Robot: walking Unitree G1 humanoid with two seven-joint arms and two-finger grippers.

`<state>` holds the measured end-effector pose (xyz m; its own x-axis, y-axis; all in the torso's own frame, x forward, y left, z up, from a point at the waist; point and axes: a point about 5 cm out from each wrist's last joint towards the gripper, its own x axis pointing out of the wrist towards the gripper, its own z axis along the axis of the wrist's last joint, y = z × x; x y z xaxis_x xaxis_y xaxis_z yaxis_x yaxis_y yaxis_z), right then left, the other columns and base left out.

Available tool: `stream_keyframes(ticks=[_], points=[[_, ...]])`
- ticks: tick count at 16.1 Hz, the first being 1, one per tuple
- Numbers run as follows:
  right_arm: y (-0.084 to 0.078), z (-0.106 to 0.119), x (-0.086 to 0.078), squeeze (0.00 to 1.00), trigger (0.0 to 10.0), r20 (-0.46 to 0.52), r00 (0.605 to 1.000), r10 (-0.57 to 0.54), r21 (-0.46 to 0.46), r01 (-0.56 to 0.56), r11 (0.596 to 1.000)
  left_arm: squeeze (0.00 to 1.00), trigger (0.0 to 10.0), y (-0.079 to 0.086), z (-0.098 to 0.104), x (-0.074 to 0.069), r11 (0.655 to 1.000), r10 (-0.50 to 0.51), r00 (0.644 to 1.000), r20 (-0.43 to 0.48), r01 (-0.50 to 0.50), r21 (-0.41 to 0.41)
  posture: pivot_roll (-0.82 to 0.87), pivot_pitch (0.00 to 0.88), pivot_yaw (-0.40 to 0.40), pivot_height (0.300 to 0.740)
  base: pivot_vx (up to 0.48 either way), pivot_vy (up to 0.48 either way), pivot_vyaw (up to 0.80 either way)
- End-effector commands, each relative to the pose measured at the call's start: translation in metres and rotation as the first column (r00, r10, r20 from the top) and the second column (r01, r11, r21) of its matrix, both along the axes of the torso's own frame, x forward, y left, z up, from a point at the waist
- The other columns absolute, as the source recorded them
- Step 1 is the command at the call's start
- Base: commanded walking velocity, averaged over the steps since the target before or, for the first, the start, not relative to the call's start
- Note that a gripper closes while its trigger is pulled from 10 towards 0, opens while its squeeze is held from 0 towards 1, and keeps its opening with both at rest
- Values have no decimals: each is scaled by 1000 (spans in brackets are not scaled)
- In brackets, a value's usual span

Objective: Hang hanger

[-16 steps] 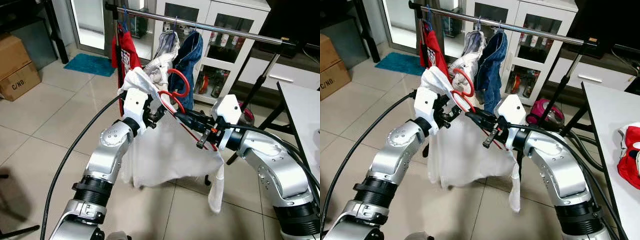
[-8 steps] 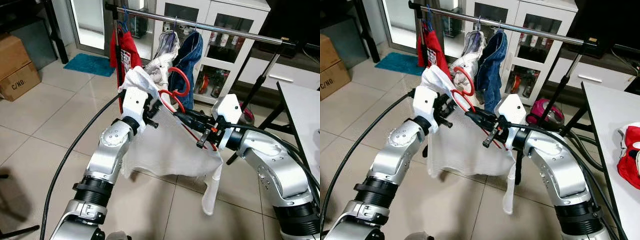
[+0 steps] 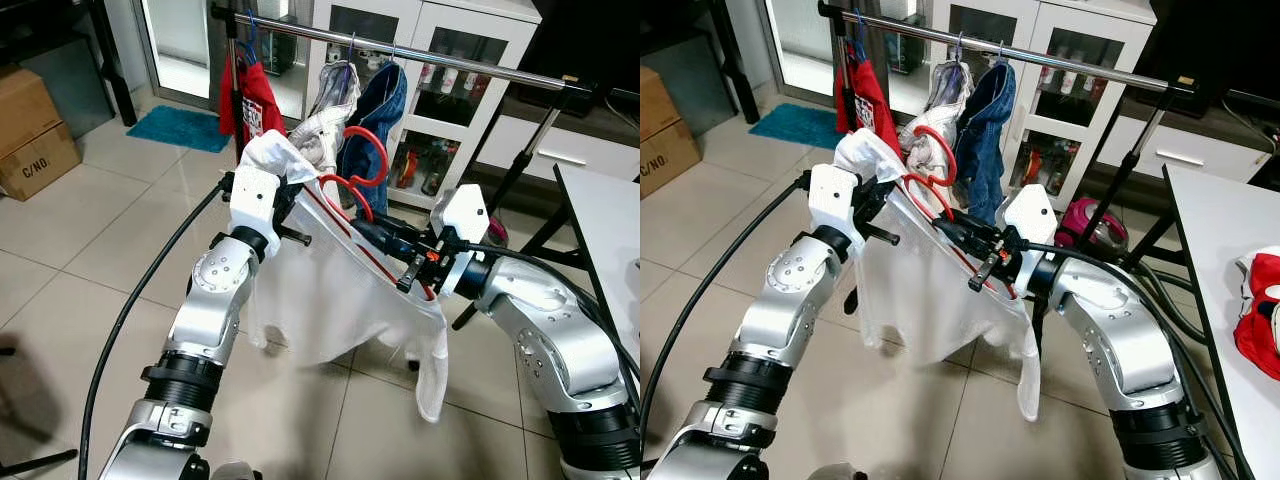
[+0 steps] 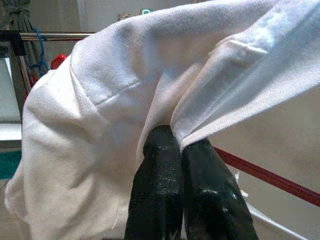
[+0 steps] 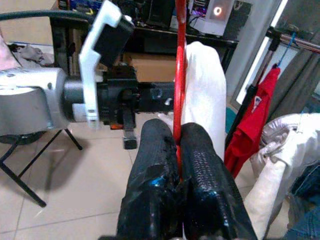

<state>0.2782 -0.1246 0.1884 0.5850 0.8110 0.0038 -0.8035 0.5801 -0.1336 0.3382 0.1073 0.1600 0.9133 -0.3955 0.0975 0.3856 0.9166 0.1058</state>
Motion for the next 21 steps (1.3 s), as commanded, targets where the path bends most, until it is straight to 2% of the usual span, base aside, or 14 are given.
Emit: stream_keyframes(ticks=[1, 2, 5, 6, 8, 9, 12, 14, 15, 17, 18, 19, 20, 21], points=[[-6, 4, 3, 0, 0, 6, 1000, -26, -6, 26, 1000, 0, 0, -8, 4, -3, 999, -43, 999, 11, 43, 7, -17, 0, -100, 740, 0, 0, 0], [-12, 1, 7, 0, 0, -2, 996, -87, -49, 87, 995, 0, 0, -9, 4, -9, 995, -91, 996, 5, 90, 45, -18, 0, -99, 740, 0, 0, 0], [-17, 0, 10, 0, 0, -9, 992, -129, -93, 127, 987, 0, 0, -10, 7, -17, 981, -171, 985, -10, 171, 88, -20, 0, -99, 740, 0, 0, 0], [-21, -4, 10, 0, 0, -25, 990, -136, -154, 131, 979, 0, 0, -12, 13, -24, 962, -259, 965, -31, 260, 83, -20, 0, -98, 740, 0, 0, 0], [-22, -10, 9, 0, 0, -49, 991, -123, -200, 111, 973, 0, 0, -11, 20, -28, 951, -301, 953, -40, 303, 68, -18, 0, -100, 740, 0, 0, 0], [-22, -22, -1, 0, 0, -106, 994, -40, -263, 11, 965, 0, 0, 2, 36, -24, 958, -278, 960, -33, 280, 69, -15, 0, -102, 740, 0, 0, 0], [-24, -28, -14, 0, 0, -170, 984, 60, -302, -110, 947, 0, 0, 30, 58, -14, 976, -197, 980, -13, 197, 88, -12, 0, -101, 740, 0, 0, 0], [-34, -24, -16, 0, 0, -185, 980, 74, -291, -127, 948, 0, 0, 55, 59, -15, 963, -150, 987, -63, 160, 216, -8, 0, -94, 740, 0, 0, 0], [-38, -21, -16, 0, 0, -188, 979, 73, -289, -127, 949, 0, 0, 62, 59, -15, 960, -129, 989, -73, 143, 240, -7, 0, -91, 740, 0, 0, 0], [-49, -8, -16, 0, 0, -211, 975, 76, -180, -115, 977, 0, 0, 78, 61, -17, 937, -117, 987, -114, 147, 318, -4, 0, -89, 740, 0, 0, 0], [-55, -16, -10, 0, 0, -197, 980, -14, -348, -56, 936, 0, 0, 67, 63, -19, 941, -175, 978, -113, 200, 272, -4, 0, -84, 740, 0, 0, 0], [-51, -19, -7, 0, 0, -191, 980, -52, -368, -22, 930, 0, 0, 55, 61, -19, 937, -213, 971, -109, 235, 260, -4, 0, -84, 740, 0, 0, 0], [-39, -15, 0, 0, 0, -209, 972, -105, -270, 46, 962, 0, 0, 37, 61, -19, 931, -259, 961, -93, 274, 241, -2, 0, -84, 740, 0, 0, 0], [-25, -19, 2, 0, 0, -207, 973, -102, -302, 35, 953, 0, 0, 16, 64, -20, 924, -312, 948, -57, 317, 211, -2, 0, -84, 740, 0, 0, 0]])
